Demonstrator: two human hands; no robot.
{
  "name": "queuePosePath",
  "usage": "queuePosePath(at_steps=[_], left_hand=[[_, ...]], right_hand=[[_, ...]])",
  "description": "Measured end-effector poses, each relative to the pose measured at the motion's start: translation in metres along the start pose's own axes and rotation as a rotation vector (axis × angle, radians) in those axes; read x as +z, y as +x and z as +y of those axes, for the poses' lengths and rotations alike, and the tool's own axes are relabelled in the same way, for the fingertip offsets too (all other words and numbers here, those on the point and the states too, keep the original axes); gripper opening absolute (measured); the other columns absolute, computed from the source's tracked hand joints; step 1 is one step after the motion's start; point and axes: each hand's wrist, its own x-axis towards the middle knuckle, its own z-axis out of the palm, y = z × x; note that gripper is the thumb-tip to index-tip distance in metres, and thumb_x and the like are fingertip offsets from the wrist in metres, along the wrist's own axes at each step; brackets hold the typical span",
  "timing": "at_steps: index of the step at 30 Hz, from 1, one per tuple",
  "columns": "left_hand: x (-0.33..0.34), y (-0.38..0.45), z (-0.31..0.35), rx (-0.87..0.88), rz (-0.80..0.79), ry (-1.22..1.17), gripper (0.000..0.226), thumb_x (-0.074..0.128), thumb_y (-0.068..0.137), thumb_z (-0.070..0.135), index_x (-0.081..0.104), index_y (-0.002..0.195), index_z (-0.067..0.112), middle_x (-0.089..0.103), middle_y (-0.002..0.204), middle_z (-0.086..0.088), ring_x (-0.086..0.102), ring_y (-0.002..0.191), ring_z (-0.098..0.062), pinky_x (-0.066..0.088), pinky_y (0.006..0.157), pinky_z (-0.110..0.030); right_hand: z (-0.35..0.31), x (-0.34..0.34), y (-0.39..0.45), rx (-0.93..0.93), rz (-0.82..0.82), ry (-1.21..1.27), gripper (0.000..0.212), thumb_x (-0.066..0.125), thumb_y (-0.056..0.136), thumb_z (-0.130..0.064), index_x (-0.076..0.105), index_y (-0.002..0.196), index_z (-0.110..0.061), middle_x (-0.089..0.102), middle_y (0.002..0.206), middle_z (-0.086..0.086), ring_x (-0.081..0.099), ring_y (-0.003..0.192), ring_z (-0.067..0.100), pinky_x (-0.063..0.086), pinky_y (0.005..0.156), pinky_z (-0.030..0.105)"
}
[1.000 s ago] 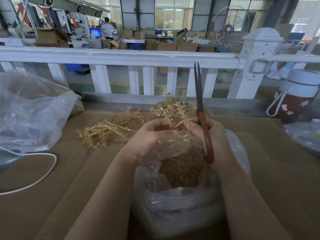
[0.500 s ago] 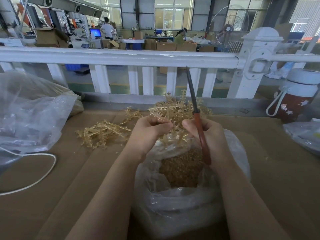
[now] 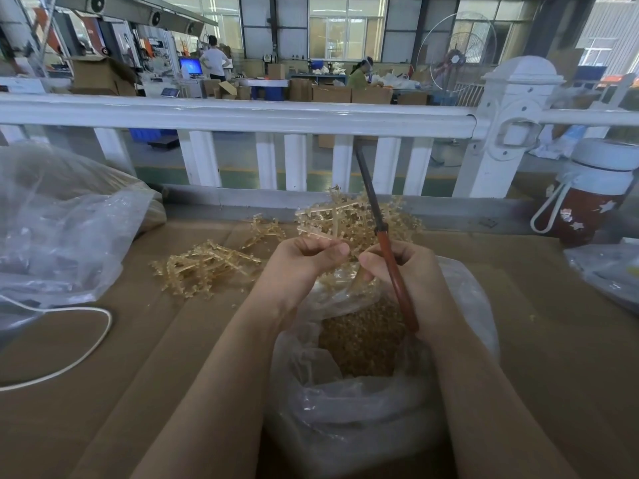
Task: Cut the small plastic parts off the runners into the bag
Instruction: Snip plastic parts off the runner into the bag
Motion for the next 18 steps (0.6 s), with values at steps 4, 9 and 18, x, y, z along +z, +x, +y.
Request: queuePosePath(at_steps=[4, 9, 18], left_hand=[[0.0001, 0.0, 0.0002, 0.027, -0.029, 0.004, 0.012, 0.073, 0.083, 0.021, 0.079, 0.073, 0.021, 0.077, 0.09, 0.003, 0.07, 0.094, -0.007, 0.045, 0.09, -0.024], [0.0005, -0.0007, 0.0, 0.045, -0.049, 0.012, 0.015, 0.07, 0.087, 0.016, 0.079, 0.076, 0.019, 0.077, 0.095, 0.001, 0.069, 0.099, -0.008, 0.046, 0.086, -0.018], [-0.0026, 0.0012, -0.0012, 0.081, 0.129, 0.114, 0.03, 0.066, 0.094, 0.018, 0.076, 0.067, 0.024, 0.075, 0.081, 0.004, 0.069, 0.093, -0.013, 0.046, 0.1, -0.036]], right_hand=[[0.0004, 0.001, 0.0007, -0.004, -0.015, 0.016, 0.012, 0.076, 0.089, -0.022, 0.076, 0.08, -0.014, 0.072, 0.066, 0.001, 0.062, 0.056, 0.004, 0.045, 0.065, 0.023], [0.0031, 0.001, 0.0012, -0.025, -0.018, -0.003, 0.014, 0.076, 0.088, -0.024, 0.075, 0.08, -0.012, 0.071, 0.063, -0.002, 0.062, 0.056, 0.002, 0.045, 0.057, 0.012], [0.0062, 0.0011, 0.0007, -0.077, 0.041, -0.24, 0.05, 0.077, 0.053, -0.074, 0.069, 0.083, -0.036, 0.07, 0.078, -0.026, 0.065, 0.072, -0.007, 0.046, 0.061, 0.018]])
